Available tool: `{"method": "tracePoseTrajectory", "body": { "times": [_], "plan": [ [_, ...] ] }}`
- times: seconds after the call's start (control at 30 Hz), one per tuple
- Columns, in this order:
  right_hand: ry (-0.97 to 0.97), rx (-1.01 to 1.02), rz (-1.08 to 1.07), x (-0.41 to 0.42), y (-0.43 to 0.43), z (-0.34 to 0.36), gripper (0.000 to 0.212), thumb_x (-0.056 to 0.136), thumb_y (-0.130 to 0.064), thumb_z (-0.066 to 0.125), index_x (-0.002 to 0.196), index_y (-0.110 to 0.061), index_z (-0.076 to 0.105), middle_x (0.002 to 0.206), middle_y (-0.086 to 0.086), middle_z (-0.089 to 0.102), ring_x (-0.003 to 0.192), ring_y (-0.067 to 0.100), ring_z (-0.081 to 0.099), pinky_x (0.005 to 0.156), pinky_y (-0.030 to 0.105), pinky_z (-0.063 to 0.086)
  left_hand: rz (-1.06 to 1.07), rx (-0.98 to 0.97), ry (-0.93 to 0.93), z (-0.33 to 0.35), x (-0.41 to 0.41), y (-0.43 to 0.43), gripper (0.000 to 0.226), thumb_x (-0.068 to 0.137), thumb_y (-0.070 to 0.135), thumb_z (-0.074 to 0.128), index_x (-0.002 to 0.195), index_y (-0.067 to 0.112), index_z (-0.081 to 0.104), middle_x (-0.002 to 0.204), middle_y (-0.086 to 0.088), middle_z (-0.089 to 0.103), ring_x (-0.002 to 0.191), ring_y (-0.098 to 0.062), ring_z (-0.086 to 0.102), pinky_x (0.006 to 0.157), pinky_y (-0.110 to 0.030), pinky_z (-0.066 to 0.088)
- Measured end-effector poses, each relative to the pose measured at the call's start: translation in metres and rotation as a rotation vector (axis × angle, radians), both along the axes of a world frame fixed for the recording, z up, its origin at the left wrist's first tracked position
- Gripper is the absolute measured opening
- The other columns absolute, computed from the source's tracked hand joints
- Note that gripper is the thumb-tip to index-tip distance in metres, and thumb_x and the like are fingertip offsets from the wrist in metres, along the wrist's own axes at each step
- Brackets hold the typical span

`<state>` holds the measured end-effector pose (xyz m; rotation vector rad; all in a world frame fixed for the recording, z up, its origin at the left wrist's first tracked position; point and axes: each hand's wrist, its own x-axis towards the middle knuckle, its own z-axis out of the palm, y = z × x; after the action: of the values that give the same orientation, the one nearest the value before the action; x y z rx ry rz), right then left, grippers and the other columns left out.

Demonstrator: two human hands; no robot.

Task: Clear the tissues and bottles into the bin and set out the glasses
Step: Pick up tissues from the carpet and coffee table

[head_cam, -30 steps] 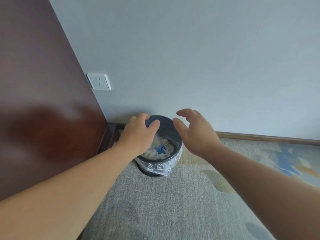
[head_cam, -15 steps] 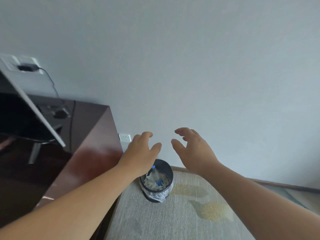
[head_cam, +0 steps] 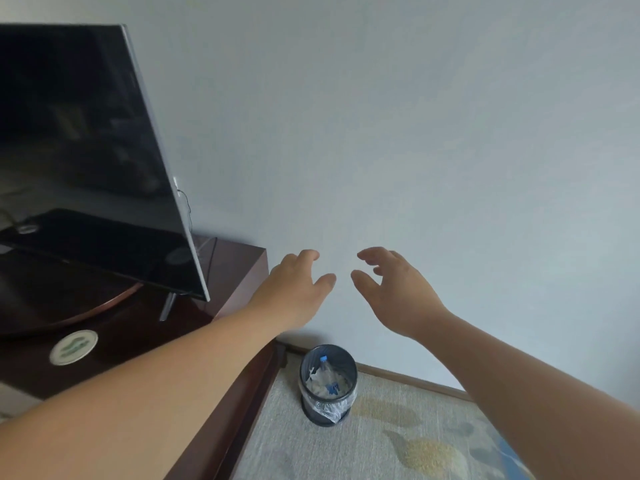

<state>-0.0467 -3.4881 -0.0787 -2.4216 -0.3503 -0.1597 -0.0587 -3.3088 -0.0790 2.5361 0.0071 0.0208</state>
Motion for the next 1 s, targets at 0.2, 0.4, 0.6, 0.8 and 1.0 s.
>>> {"method": "tracePoseTrajectory", "body": {
  "times": [0.2, 0.4, 0.6, 0.8, 1.0],
  "plan": [
    [-0.020, -0.060, 0.011, -0.051, 0.022, 0.017, 0.043, 0.093, -0.045, 0.050, 0.133, -0.027, 0.048, 0.133, -0.005, 0.052, 0.112, 0.012, 0.056, 0.090, 0.030, 0.044, -0.016, 0.057, -0.042, 0.019, -0.050, 0.028, 0.058, 0.094, 0.051, 0.040, 0.145, 0.024, 0.030, 0.144, -0.006, 0.037, 0.126, -0.024, 0.042, 0.104, -0.040, 0.036],
    [-0.056, -0.084, 0.068, -0.085, 0.056, 0.029, 0.043, 0.093, -0.045, 0.050, 0.132, -0.028, 0.048, 0.133, -0.006, 0.052, 0.112, 0.012, 0.055, 0.088, 0.028, 0.042, 0.027, 0.072, -0.070, 0.029, -0.094, 0.058, 0.060, 0.094, 0.051, 0.041, 0.145, 0.023, 0.029, 0.146, -0.007, 0.036, 0.133, -0.026, 0.036, 0.106, -0.042, 0.035],
    [-0.091, -0.093, 0.167, -0.098, 0.080, 0.033, 0.042, 0.092, -0.045, 0.052, 0.131, -0.029, 0.049, 0.131, -0.007, 0.052, 0.109, 0.011, 0.056, 0.088, 0.028, 0.042, 0.112, 0.104, -0.087, 0.032, -0.131, 0.079, 0.059, 0.095, 0.052, 0.039, 0.145, 0.022, 0.032, 0.145, -0.008, 0.038, 0.130, -0.027, 0.040, 0.102, -0.040, 0.037],
    [-0.090, -0.094, 0.306, -0.100, 0.086, 0.029, 0.042, 0.091, -0.044, 0.051, 0.130, -0.030, 0.049, 0.131, -0.006, 0.052, 0.113, 0.012, 0.055, 0.088, 0.027, 0.041, 0.238, 0.134, -0.055, 0.029, -0.159, 0.084, 0.058, 0.094, 0.054, 0.038, 0.143, 0.024, 0.034, 0.137, -0.007, 0.042, 0.121, -0.027, 0.045, 0.098, -0.041, 0.042],
    [-0.097, -0.068, 0.422, -0.098, 0.085, 0.027, 0.043, 0.091, -0.042, 0.052, 0.132, -0.030, 0.049, 0.133, -0.005, 0.052, 0.113, 0.013, 0.055, 0.087, 0.025, 0.039, 0.349, 0.148, -0.031, 0.026, -0.182, 0.068, 0.058, 0.094, 0.054, 0.040, 0.143, 0.024, 0.035, 0.139, -0.008, 0.042, 0.123, -0.027, 0.045, 0.100, -0.041, 0.041]
  ]
}}
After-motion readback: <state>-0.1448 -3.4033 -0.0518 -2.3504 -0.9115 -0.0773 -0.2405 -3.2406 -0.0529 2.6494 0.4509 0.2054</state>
